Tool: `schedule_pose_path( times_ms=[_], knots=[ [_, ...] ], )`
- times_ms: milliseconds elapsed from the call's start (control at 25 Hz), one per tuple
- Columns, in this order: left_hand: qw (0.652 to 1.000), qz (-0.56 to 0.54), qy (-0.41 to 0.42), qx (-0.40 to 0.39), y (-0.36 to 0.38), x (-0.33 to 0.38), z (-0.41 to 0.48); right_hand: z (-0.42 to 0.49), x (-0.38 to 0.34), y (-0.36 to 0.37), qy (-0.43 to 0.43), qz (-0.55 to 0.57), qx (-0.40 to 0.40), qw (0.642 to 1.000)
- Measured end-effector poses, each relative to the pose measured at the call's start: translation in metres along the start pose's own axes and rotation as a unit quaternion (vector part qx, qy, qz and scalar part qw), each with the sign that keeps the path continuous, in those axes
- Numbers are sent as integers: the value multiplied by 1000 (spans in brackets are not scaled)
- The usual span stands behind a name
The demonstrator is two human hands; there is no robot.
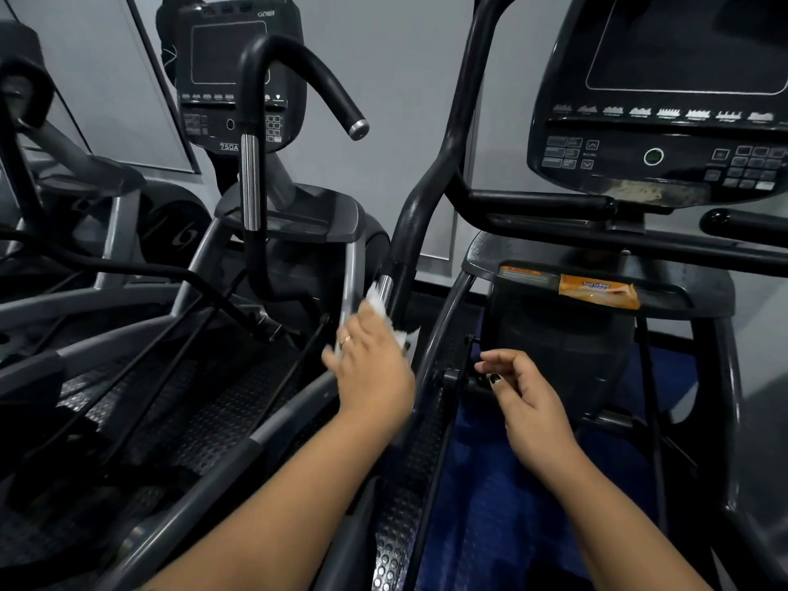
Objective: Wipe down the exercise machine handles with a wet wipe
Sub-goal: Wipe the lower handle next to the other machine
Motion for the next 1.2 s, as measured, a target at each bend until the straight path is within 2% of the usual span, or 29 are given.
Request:
schedule_pose_path(
  times_ms=[160, 400, 680, 960, 1200],
  knots=[
    [995, 16, 40, 87, -14, 46, 60, 0, 5, -7, 2, -5, 11, 1000],
    [996, -59, 67, 18, -28, 51, 82, -7, 7, -18, 2, -5, 23, 1000],
    [997, 18, 76, -25, -19, 5, 26, -14, 8, -15, 1, 3, 15, 1000],
    [996, -47, 32, -66, -2, -43, -29, -6, 10, 8, 8, -7, -25, 1000],
    [986, -137, -73, -58, -10, -14, 22, 5, 9, 4, 5, -19, -19, 1000]
  ],
)
Point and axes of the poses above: each hand's wrist, its own z-axis towards the middle knuckle, its own y-axis out of the palm, x = y × z, the point moved 3 cm from there along z, towards the middle knuckle, and after that the axes turned 6 degrees about x, right-handed, at the moved point
